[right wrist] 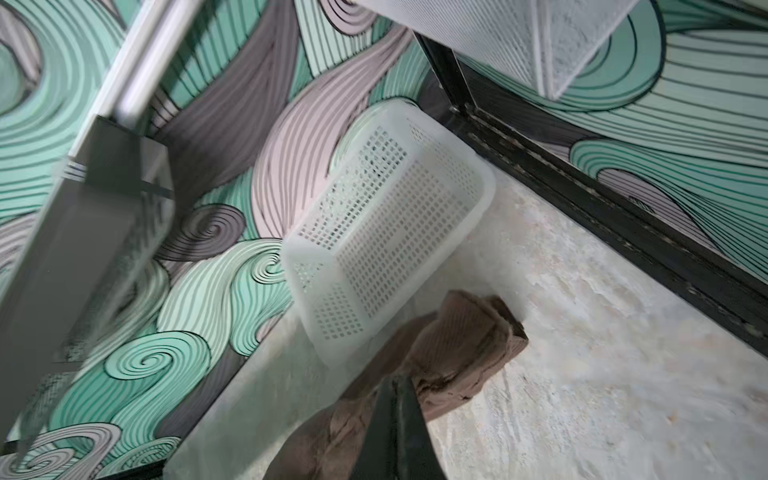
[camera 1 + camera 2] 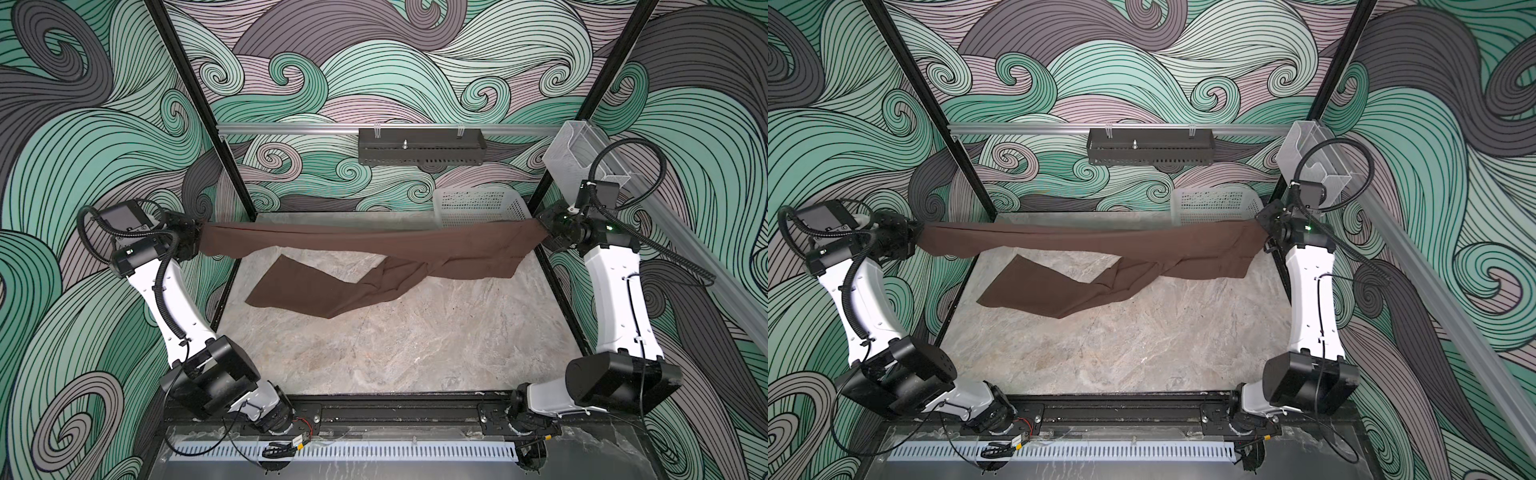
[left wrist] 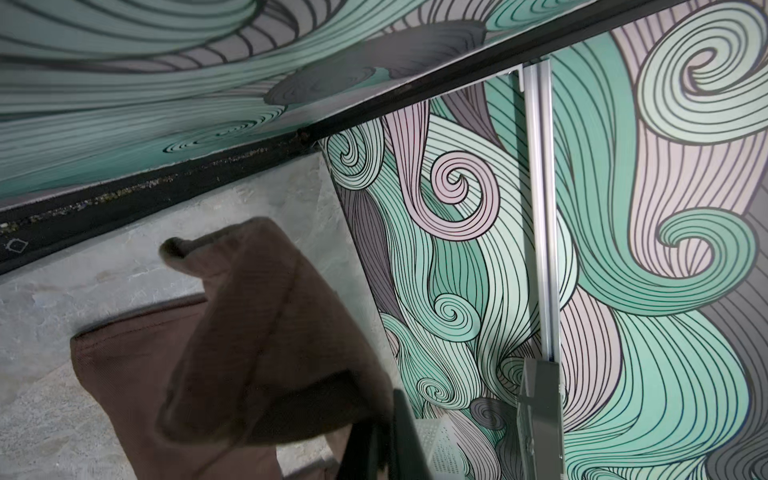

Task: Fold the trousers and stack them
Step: 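Lift the trousers with both grippers and stretch them taut between them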

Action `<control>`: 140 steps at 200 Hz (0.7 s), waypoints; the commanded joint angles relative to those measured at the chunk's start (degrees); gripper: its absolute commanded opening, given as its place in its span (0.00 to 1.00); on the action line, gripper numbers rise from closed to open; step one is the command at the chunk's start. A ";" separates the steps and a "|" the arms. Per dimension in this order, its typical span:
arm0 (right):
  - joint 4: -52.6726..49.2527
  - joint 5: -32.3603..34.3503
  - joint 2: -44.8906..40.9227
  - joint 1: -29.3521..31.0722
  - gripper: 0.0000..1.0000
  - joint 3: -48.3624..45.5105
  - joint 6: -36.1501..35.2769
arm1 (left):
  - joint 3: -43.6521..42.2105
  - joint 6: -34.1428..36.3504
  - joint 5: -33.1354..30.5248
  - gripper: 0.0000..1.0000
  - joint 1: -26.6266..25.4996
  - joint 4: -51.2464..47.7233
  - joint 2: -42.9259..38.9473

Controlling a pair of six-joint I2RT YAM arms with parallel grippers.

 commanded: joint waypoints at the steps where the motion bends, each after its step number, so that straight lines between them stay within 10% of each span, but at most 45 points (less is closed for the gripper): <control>1: -0.04 4.43 1.99 -0.32 0.00 -0.45 -2.12 | 0.06 0.05 0.10 0.00 0.44 1.77 1.04; 78: -3.88 2.69 6.74 -0.55 0.00 15.29 -1.69 | 12.42 0.73 1.62 0.00 -1.13 -3.22 8.24; 140: 3.01 5.24 -6.05 -4.32 0.00 -15.55 -2.21 | -18.29 4.20 2.03 0.00 0.57 2.61 -5.34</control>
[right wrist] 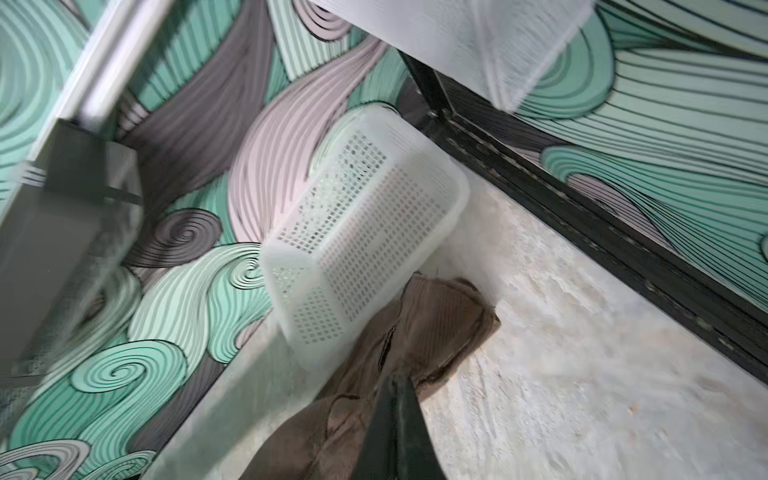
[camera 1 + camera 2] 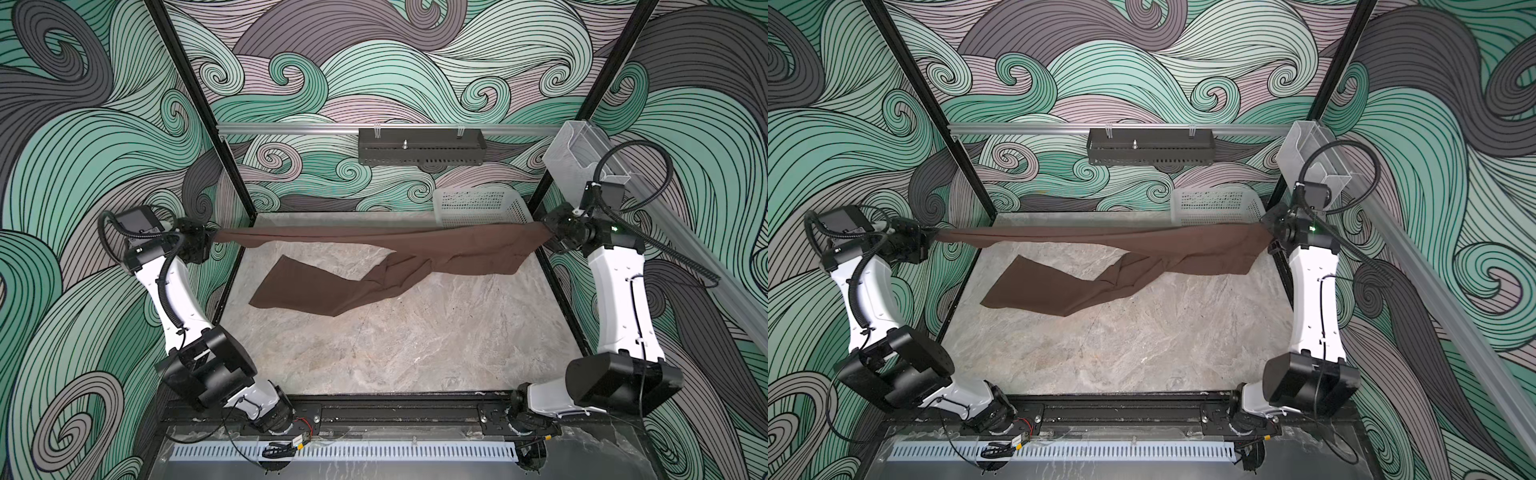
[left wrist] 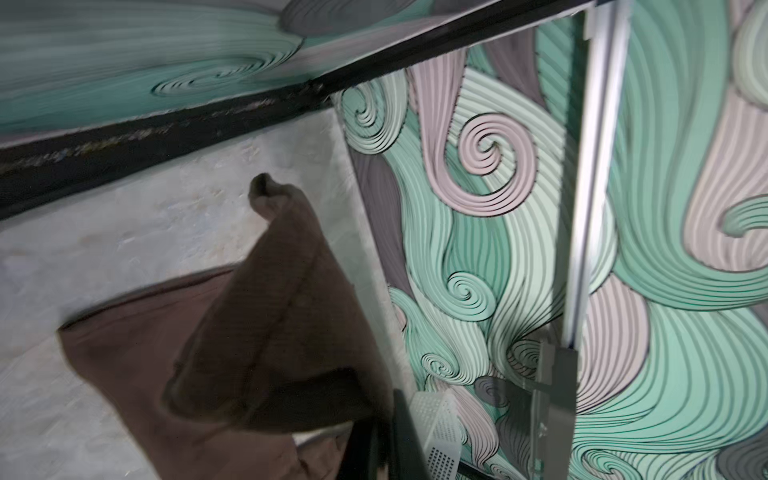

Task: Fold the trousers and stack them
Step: 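Lift the trousers with both grippers and stretch them taut between them, then lower the stretched trousers onto the table nearer the robot with both grippers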

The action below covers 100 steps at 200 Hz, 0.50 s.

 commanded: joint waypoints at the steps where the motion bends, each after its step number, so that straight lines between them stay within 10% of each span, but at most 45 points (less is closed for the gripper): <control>1: 3.04 4.10 -2.50 -1.78 0.00 -10.64 -0.96 | -9.50 3.30 -0.55 0.00 1.67 1.31 -5.16; 100: 6.76 21.76 -22.53 -5.16 0.00 -41.98 -3.16 | -31.55 11.35 -8.82 0.00 15.58 -6.55 -17.20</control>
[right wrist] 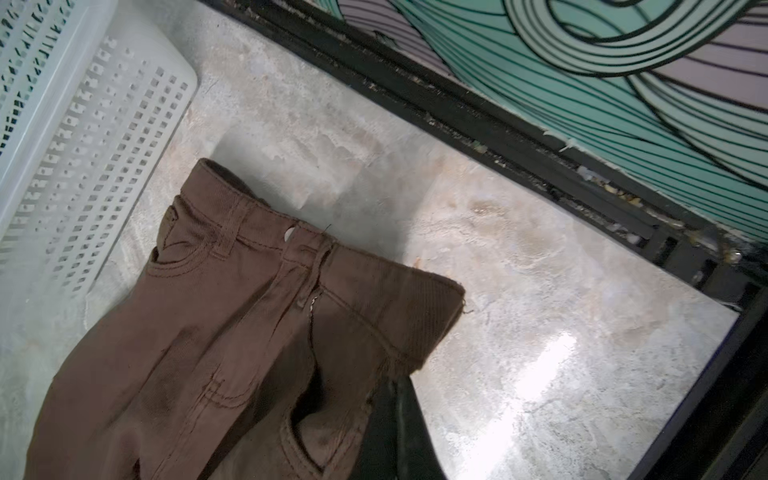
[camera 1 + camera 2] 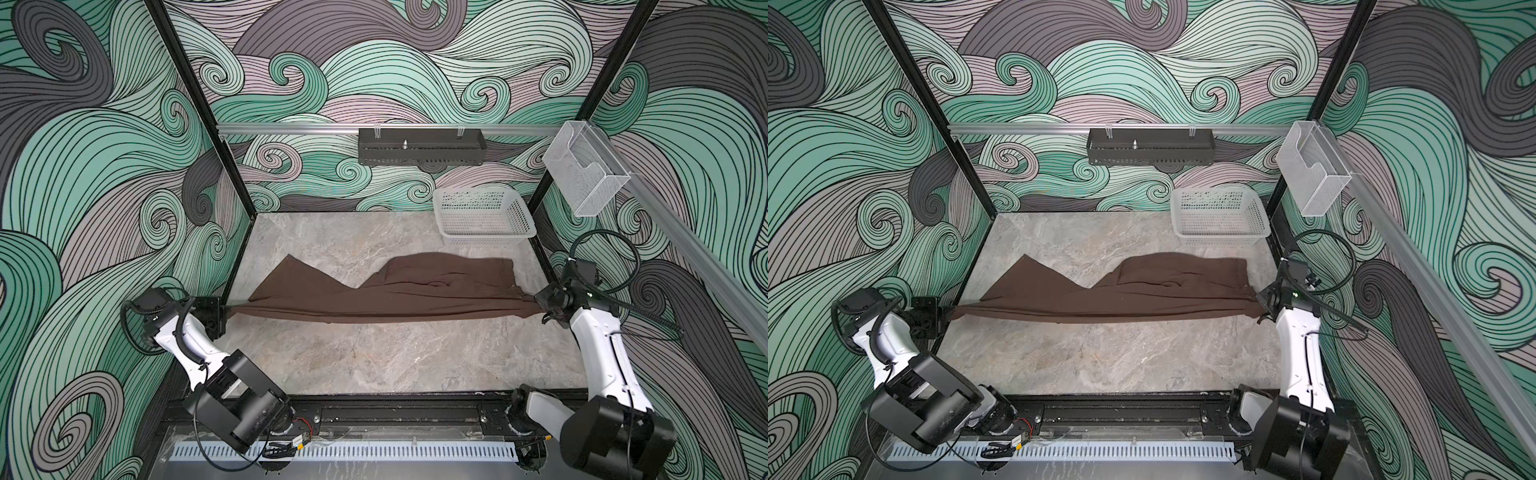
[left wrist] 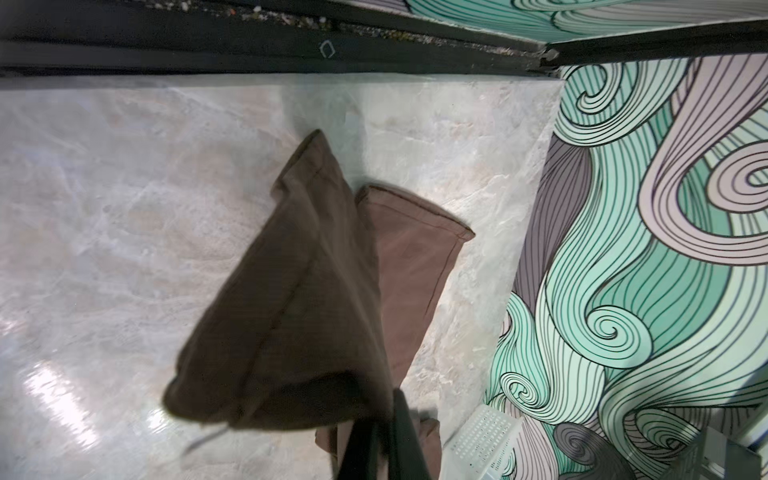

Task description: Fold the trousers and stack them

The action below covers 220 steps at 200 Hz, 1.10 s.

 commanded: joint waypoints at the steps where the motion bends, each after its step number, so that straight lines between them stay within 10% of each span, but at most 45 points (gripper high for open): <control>1: 3.53 10.36 -3.11 -0.76 0.00 -3.12 -1.24 | -0.93 2.97 -5.45 0.00 1.67 -1.09 -2.44; 116: -0.57 14.56 -13.30 -0.77 0.11 -13.43 3.83 | -6.40 3.18 -12.03 0.00 3.40 -2.93 -9.26; 161: -3.54 11.62 -15.38 -0.75 0.60 -11.57 6.97 | -5.12 2.55 -11.32 0.61 3.88 -4.74 -10.61; 220: -5.12 -3.86 -9.94 2.15 0.72 -0.04 13.08 | -0.58 0.21 0.16 0.72 -3.99 1.64 -7.71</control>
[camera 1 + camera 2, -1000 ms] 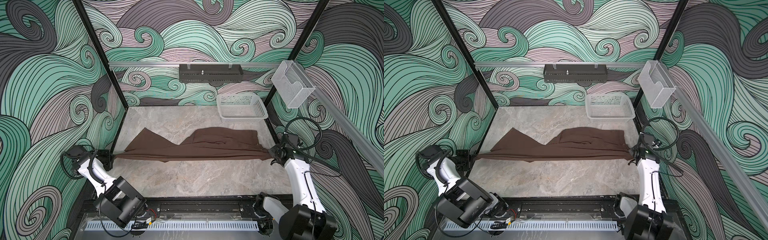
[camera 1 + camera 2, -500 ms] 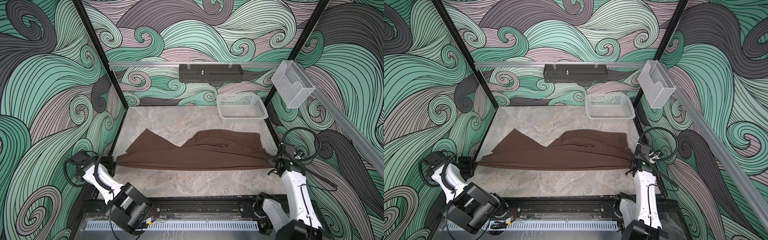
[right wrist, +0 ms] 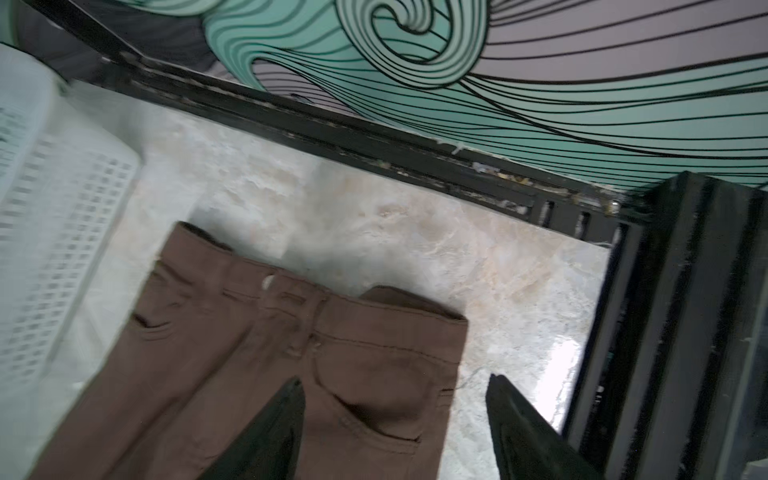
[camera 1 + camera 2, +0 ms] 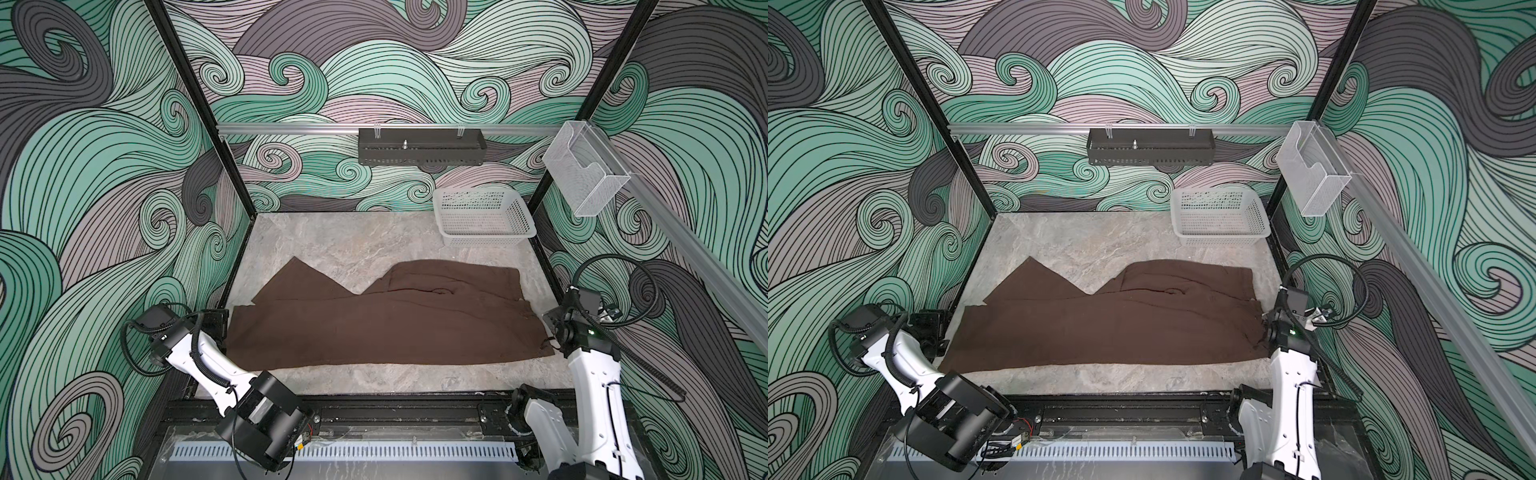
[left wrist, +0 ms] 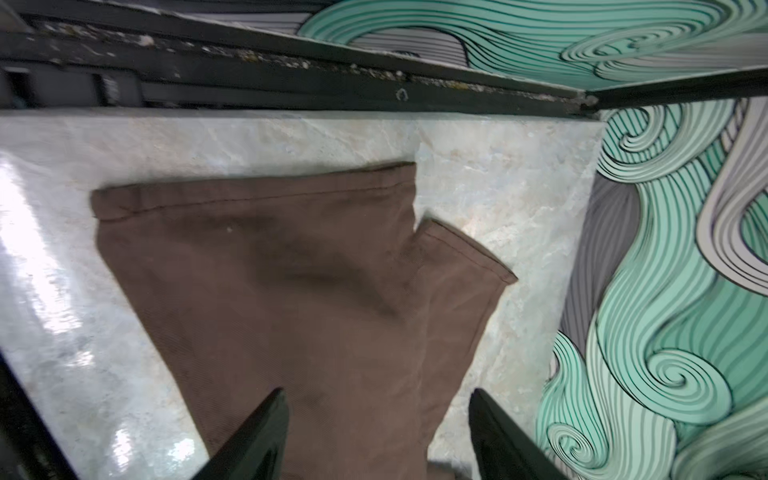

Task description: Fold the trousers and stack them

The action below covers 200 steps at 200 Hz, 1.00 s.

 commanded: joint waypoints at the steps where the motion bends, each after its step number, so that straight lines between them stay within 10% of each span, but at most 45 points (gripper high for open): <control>1: -0.26 -9.24 4.31 2.55 0.72 4.68 3.12 | 4.69 -1.17 5.04 0.72 -6.15 3.51 1.77; 106: 13.50 -19.94 27.78 17.42 0.71 7.99 -1.45 | 29.45 7.74 -3.17 0.73 -37.87 4.22 33.46; 200: 14.99 -18.78 38.11 17.28 0.71 14.04 -3.30 | 56.27 9.65 -16.94 0.72 -44.30 -5.89 61.51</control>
